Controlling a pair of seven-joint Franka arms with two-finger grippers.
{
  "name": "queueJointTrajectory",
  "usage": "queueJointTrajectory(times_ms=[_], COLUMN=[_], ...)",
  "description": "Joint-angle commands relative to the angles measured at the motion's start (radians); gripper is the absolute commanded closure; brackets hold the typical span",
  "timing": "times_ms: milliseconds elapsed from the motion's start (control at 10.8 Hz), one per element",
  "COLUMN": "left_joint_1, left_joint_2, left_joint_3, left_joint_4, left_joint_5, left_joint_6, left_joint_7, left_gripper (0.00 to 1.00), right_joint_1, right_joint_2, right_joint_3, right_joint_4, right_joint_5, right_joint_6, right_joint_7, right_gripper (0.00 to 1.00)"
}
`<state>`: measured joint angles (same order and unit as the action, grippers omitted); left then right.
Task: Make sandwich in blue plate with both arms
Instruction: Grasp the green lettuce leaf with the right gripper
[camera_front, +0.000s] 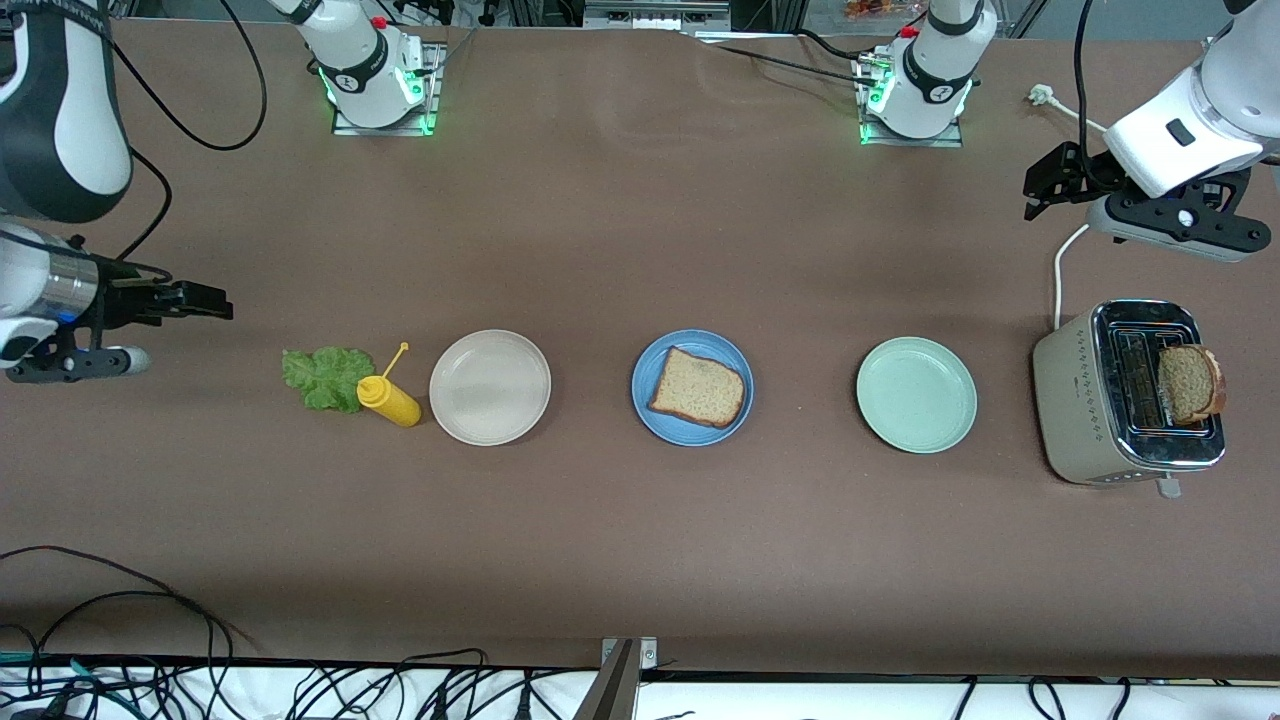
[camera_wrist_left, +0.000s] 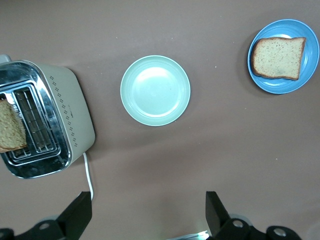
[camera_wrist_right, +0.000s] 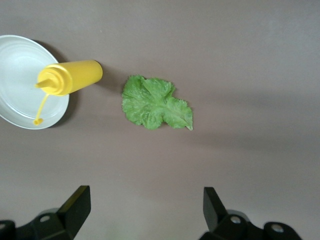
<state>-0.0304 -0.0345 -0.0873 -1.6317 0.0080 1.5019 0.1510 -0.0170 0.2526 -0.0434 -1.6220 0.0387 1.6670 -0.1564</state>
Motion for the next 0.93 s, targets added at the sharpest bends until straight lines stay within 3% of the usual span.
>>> queueJointTrajectory(times_ms=[0,372,836], left_joint_1=[-0.016,-0.019,-0.017], left_joint_2=[-0.015,-0.002,0.001], left_joint_3=[0.017,0.017,0.021], left_joint_4=[-0.025,-0.007,-0.005], left_joint_5=[-0.029,-0.026,-0.026], left_joint_6=[0.014,-0.003,-0.005], left_joint_7=[-0.011,-0.011,-0.011], left_gripper=[0.0,0.0,0.0], right_joint_1=[-0.005,0.003,0.003], right_joint_2=[0.075,0.091,0.149], right_joint_3=[0.025,0.027,0.051], right_joint_4=[-0.012,-0.218,-0.387], right_joint_5=[0.009,0.0,-0.005], right_joint_6=[0.054,0.391,0.69], right_joint_7=[0.006,-0.009,-0.009], right_gripper=[0.0,0.0,0.0])
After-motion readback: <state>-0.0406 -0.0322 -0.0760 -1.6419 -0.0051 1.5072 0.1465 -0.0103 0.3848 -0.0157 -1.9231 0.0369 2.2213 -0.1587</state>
